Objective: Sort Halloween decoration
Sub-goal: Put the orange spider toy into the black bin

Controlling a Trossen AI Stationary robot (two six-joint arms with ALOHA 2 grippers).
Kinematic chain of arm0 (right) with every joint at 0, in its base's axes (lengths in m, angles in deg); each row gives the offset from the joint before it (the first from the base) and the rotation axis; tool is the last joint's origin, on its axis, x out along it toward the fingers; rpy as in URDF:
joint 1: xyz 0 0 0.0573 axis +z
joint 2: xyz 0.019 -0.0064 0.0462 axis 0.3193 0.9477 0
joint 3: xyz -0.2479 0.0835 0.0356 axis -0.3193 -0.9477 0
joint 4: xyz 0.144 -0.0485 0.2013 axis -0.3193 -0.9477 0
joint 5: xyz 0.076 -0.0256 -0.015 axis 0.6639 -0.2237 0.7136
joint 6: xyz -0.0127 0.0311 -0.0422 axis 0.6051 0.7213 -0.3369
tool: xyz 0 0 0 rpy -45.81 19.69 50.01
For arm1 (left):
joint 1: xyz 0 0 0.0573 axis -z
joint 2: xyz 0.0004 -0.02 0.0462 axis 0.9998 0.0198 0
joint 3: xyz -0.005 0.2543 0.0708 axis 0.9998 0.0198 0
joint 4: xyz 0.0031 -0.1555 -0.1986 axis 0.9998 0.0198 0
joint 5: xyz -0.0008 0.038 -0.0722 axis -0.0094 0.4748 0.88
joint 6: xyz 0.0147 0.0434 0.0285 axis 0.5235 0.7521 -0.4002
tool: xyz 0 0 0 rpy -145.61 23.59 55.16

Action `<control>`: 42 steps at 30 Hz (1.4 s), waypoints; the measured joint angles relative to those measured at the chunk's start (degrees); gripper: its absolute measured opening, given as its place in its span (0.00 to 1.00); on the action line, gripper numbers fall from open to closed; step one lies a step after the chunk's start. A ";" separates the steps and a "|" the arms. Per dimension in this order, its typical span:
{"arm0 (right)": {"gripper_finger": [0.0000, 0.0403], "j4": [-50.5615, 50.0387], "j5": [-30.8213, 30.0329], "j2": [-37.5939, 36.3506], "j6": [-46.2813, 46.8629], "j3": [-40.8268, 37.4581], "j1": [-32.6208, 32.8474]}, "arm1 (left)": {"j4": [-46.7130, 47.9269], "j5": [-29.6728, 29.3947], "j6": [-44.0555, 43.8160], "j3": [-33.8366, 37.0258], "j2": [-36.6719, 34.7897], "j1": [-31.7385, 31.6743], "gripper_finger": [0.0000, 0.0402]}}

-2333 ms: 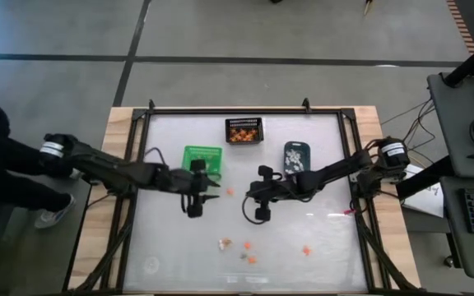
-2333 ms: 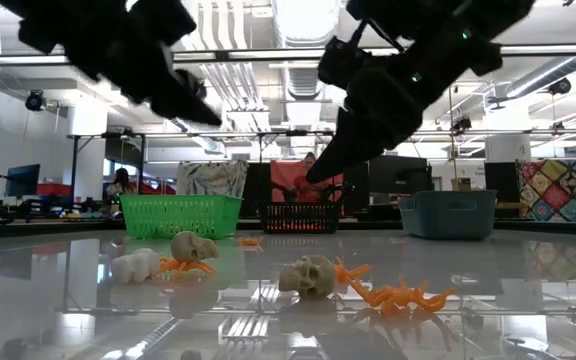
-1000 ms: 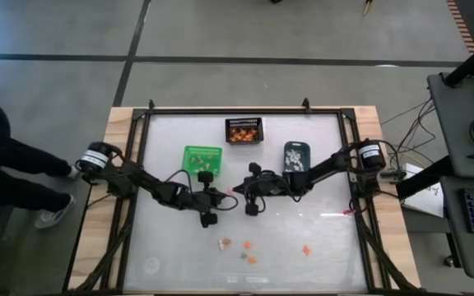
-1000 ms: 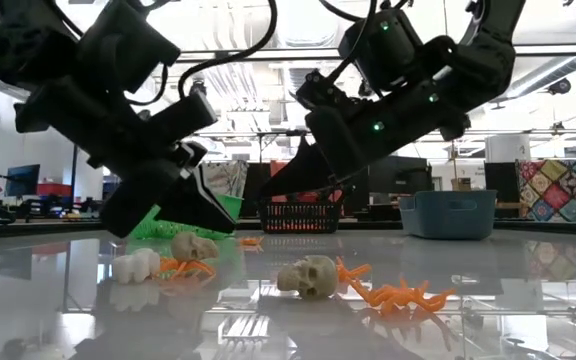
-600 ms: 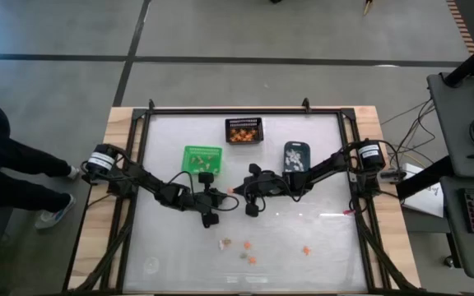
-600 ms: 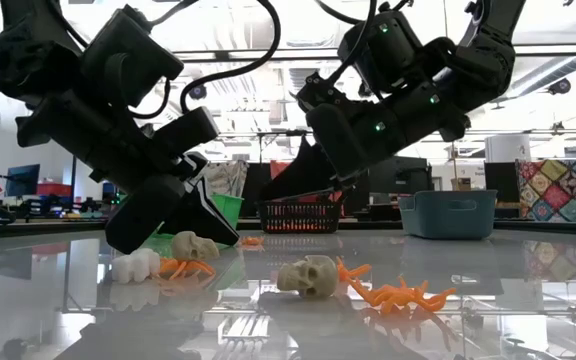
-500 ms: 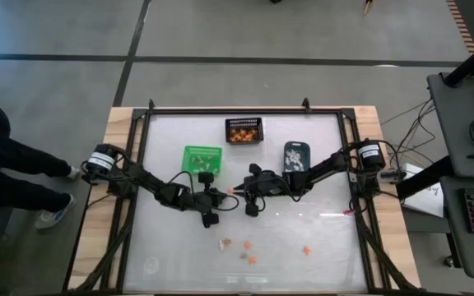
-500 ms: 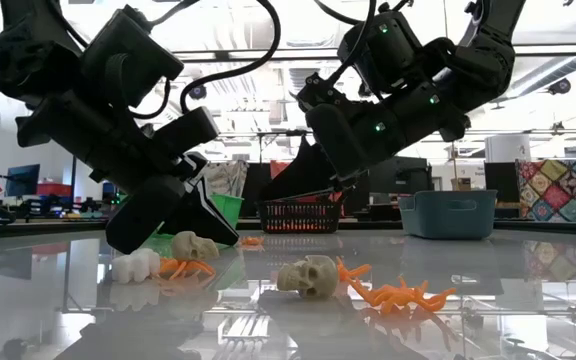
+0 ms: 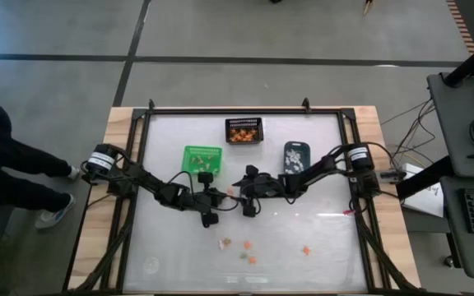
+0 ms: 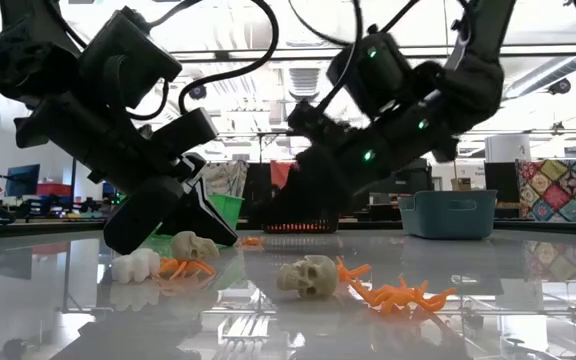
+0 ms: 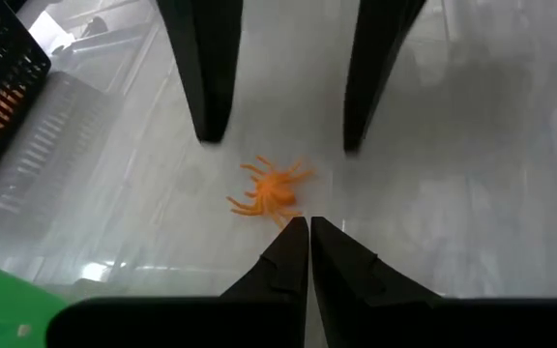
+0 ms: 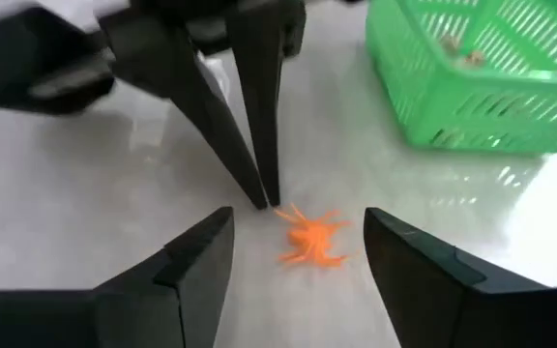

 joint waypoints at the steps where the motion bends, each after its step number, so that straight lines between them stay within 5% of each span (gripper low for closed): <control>1: 0.55 -0.02 -0.11 0.95 -0.03 0.59 -0.11 | 0.04 0.00 0.02 0.00 0.00 0.00 0.00; 12: 0.49 0.40 1.17 6.10 1.78 3.88 -1.90 | 0.09 0.01 0.00 0.13 -0.07 0.01 0.00; 29: 0.18 -0.19 3.32 5.82 0.71 3.75 -2.87 | 3.46 -0.06 0.24 0.26 -2.48 0.00 0.00; 42: 0.15 -0.71 3.27 5.17 0.66 3.64 -2.93 | 4.55 -0.21 -0.47 0.26 -3.35 0.02 0.00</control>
